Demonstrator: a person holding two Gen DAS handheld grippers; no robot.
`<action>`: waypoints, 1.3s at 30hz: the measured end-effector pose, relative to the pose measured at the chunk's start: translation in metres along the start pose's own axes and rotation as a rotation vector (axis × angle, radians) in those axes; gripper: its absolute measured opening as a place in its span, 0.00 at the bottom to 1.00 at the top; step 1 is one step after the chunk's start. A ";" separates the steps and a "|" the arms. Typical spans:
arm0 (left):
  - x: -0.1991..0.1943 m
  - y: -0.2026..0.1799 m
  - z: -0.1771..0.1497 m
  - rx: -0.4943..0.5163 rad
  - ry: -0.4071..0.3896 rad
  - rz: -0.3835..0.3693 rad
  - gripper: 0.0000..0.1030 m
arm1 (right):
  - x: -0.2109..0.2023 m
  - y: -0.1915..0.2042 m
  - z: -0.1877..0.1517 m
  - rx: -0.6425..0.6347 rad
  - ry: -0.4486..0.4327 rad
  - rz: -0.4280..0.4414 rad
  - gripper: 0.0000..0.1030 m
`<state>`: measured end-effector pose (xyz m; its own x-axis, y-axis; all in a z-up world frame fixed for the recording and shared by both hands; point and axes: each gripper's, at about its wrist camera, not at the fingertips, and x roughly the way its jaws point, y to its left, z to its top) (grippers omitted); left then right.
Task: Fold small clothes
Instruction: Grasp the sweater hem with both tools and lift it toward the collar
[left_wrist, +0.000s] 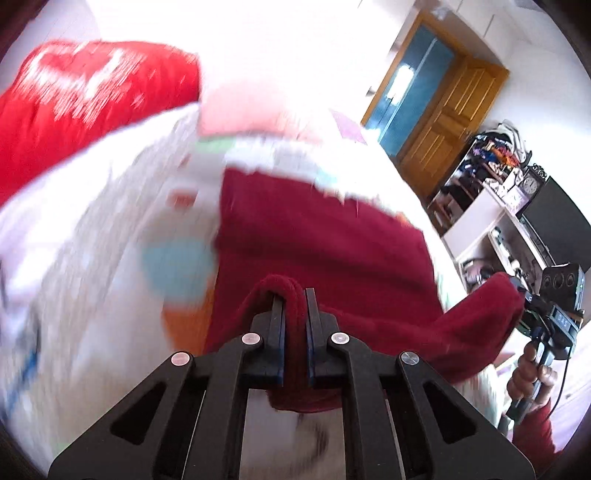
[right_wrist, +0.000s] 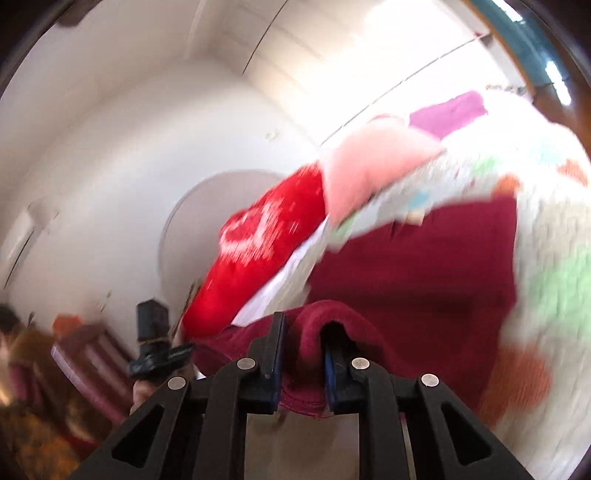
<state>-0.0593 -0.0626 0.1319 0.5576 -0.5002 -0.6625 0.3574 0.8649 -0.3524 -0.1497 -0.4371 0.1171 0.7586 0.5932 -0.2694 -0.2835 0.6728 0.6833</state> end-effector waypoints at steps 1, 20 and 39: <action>0.014 -0.002 0.022 0.001 -0.016 -0.005 0.06 | 0.005 -0.008 0.013 0.001 -0.017 -0.019 0.16; 0.145 0.020 0.124 -0.014 0.041 0.101 0.32 | 0.066 -0.124 0.116 0.180 -0.086 -0.354 0.55; 0.220 0.016 0.118 -0.017 0.110 0.303 0.77 | 0.119 -0.131 0.112 -0.012 0.031 -0.774 0.28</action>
<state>0.1574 -0.1636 0.0584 0.5519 -0.2133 -0.8062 0.1747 0.9748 -0.1384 0.0437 -0.5046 0.0716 0.7263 -0.0363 -0.6864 0.3146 0.9054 0.2851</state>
